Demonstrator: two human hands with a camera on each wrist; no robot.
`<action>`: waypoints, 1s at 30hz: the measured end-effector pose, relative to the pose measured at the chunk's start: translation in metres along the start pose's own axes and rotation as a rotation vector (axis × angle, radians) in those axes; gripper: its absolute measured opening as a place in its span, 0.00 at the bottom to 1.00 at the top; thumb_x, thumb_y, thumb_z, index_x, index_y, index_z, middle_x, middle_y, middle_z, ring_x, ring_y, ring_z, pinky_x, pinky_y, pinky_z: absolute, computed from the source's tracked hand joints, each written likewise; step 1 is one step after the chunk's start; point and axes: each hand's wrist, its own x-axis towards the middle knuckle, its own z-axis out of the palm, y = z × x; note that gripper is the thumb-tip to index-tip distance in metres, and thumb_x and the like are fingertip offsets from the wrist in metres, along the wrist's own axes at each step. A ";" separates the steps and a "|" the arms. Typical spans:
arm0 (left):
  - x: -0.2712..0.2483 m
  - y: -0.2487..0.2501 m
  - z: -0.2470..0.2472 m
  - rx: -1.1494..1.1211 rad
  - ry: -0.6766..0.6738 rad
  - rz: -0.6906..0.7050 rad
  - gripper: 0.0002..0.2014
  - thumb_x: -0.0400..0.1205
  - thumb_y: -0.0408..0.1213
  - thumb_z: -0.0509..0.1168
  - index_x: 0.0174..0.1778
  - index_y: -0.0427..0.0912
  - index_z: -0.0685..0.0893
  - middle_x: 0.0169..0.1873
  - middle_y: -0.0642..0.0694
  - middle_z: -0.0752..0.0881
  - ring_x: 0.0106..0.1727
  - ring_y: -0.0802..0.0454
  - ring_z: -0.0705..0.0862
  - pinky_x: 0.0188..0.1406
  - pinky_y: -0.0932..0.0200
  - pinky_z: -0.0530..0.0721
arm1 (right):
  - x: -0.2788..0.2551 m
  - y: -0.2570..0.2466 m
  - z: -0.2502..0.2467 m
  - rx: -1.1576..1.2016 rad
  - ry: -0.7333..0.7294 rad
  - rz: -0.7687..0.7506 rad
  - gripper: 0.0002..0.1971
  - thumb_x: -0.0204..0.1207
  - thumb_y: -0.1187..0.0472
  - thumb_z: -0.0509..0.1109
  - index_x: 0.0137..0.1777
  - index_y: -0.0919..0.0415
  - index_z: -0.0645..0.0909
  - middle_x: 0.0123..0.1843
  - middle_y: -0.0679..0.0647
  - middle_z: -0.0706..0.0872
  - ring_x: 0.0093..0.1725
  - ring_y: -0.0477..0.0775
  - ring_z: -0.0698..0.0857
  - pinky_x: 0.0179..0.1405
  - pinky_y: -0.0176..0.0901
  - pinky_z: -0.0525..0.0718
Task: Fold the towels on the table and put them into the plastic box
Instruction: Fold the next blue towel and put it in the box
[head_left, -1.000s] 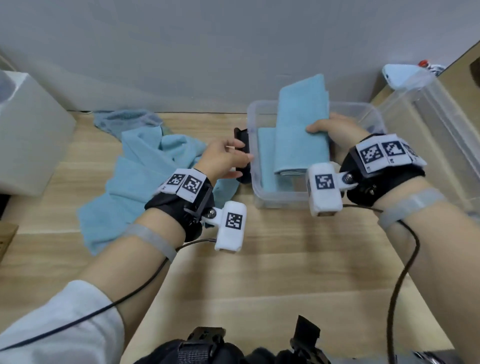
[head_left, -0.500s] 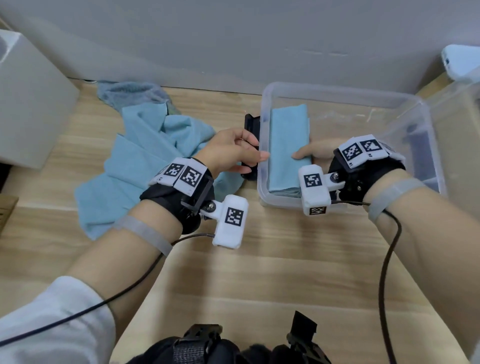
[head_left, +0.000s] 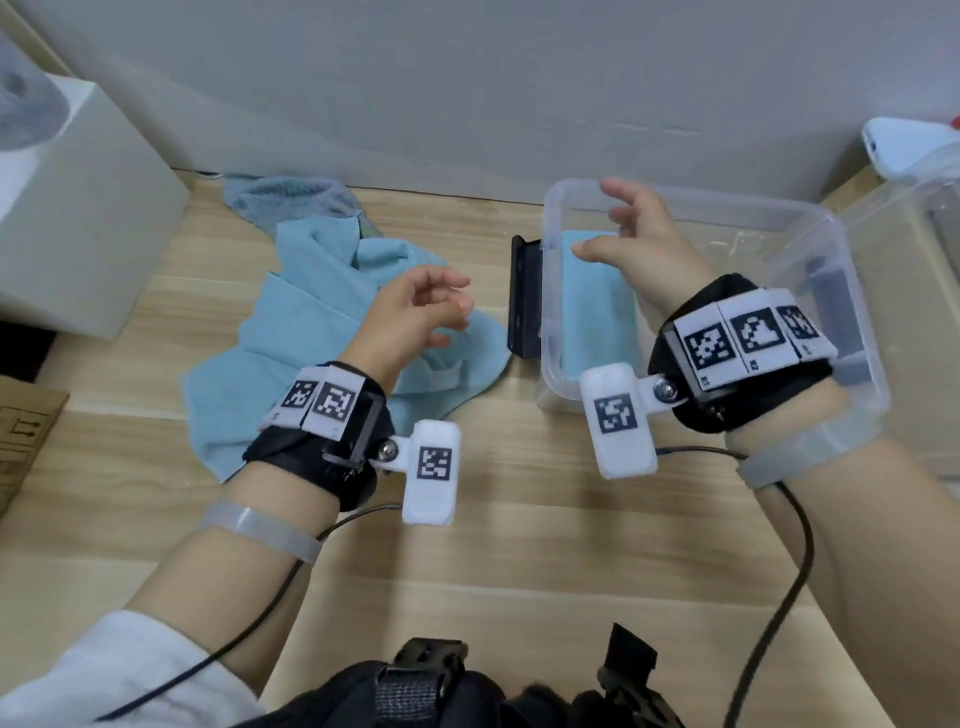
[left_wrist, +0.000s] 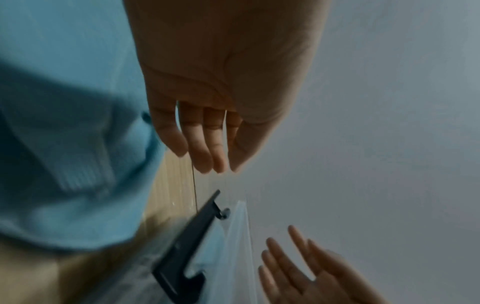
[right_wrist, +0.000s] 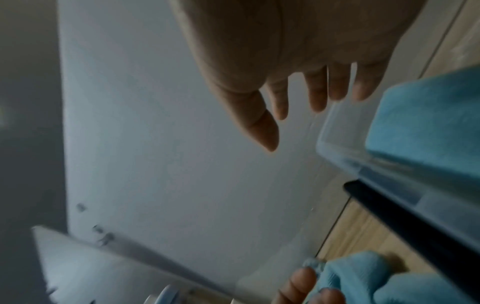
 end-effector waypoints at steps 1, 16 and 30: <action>-0.005 -0.005 -0.012 0.016 0.031 0.012 0.10 0.77 0.28 0.66 0.44 0.50 0.80 0.35 0.54 0.83 0.32 0.63 0.83 0.32 0.69 0.78 | -0.009 -0.005 0.009 0.028 -0.040 -0.029 0.28 0.71 0.66 0.70 0.70 0.50 0.69 0.67 0.54 0.70 0.67 0.49 0.71 0.73 0.47 0.70; -0.002 -0.044 -0.128 0.413 0.050 0.228 0.10 0.77 0.26 0.66 0.42 0.48 0.82 0.39 0.50 0.84 0.36 0.70 0.78 0.42 0.78 0.73 | -0.031 0.022 0.142 -0.717 -0.329 -0.196 0.16 0.71 0.66 0.67 0.59 0.58 0.78 0.60 0.60 0.75 0.61 0.58 0.76 0.63 0.51 0.74; 0.065 -0.022 -0.160 1.549 -0.238 0.338 0.17 0.70 0.47 0.74 0.54 0.52 0.81 0.55 0.51 0.84 0.62 0.46 0.74 0.63 0.50 0.61 | -0.029 0.035 0.160 -1.100 -0.159 -0.114 0.15 0.70 0.65 0.66 0.58 0.61 0.76 0.60 0.61 0.72 0.60 0.64 0.74 0.56 0.53 0.72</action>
